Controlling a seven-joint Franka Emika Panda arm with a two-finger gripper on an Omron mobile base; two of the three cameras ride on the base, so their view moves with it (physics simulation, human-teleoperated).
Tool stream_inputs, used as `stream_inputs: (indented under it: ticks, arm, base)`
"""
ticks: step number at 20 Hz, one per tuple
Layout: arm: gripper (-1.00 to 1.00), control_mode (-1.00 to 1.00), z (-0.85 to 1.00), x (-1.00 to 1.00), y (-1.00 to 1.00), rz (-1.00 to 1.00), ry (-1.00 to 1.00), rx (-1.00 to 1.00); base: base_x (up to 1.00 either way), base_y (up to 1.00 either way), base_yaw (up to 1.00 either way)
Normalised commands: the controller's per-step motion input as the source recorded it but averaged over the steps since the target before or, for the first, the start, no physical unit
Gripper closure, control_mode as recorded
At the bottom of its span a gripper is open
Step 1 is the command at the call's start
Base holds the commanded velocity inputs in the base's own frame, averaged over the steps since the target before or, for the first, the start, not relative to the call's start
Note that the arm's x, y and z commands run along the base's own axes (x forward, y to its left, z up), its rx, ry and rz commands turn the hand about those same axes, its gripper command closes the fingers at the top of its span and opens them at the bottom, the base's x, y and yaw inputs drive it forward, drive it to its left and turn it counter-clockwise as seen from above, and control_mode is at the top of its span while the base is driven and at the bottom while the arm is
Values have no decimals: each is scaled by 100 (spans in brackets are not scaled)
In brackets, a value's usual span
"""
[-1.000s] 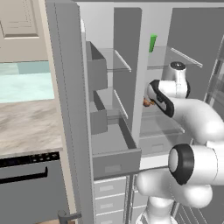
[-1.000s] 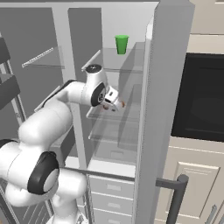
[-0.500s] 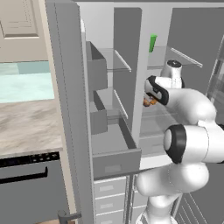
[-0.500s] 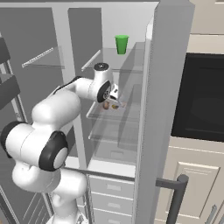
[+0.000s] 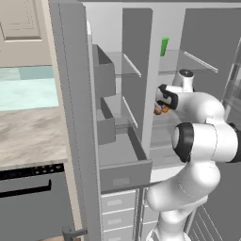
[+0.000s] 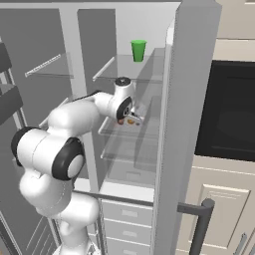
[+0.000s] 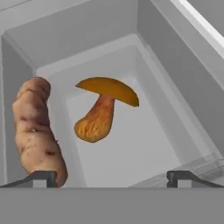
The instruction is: Take the potato and mushroom from the fridge shelf and place them in the freezer drawer to begin freezing them.
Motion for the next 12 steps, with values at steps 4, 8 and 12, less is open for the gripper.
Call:
stream_inputs:
  ticks: [4, 8, 12]
  arm:
    - [-100, -100, -14, 38, -13, 0, 0, 1]
    - [-100, -100, -7, 45, -10, 0, 0, 2]
    - [-100, -100, -4, 43, -8, 0, 0, 2]
  base:
    - [0, 0, 0]
    - [0, 0, 0]
    - [0, 0, 0]
